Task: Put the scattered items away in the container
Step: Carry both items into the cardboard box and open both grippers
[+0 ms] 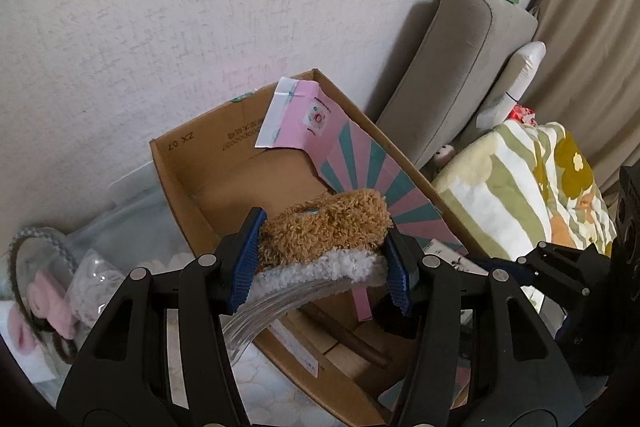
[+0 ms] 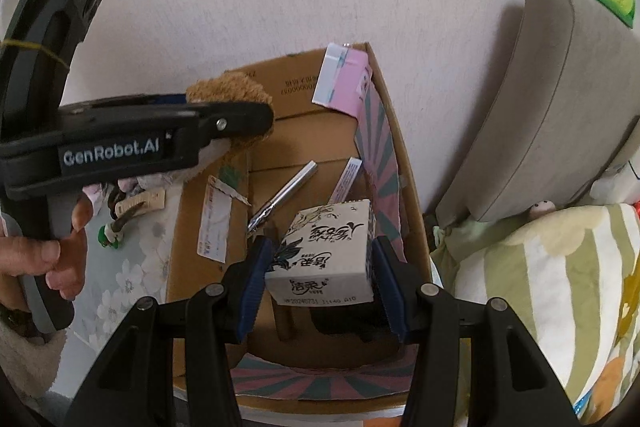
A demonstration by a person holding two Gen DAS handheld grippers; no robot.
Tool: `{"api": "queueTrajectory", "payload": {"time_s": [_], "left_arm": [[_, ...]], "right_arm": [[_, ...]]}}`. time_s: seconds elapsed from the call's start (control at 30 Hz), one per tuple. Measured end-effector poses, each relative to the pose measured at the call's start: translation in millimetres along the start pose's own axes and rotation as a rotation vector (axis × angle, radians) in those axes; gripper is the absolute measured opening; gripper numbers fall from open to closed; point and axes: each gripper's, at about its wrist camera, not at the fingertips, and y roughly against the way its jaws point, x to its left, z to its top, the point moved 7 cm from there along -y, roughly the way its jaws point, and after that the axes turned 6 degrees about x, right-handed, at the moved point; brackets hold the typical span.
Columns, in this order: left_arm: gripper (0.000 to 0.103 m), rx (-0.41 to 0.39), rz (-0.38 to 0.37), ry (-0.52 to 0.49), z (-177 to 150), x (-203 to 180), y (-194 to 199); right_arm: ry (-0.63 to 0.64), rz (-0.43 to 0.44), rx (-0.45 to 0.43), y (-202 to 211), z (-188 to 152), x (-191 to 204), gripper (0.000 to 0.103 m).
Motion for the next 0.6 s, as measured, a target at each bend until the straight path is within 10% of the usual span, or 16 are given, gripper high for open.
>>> {"api": "queueTrajectory", "payload": {"time_s": [0.13,0.6], "left_arm": [[0.090,0.000,-0.015,0.050,4,4,2],[0.091,-0.062,0.026,0.180,-12,63,52]], "right_arm": [[0.009,0.017,0.024,-7,1,2,0.052],[0.060,-0.030,-0.010,3,5,17,0.055]]}}
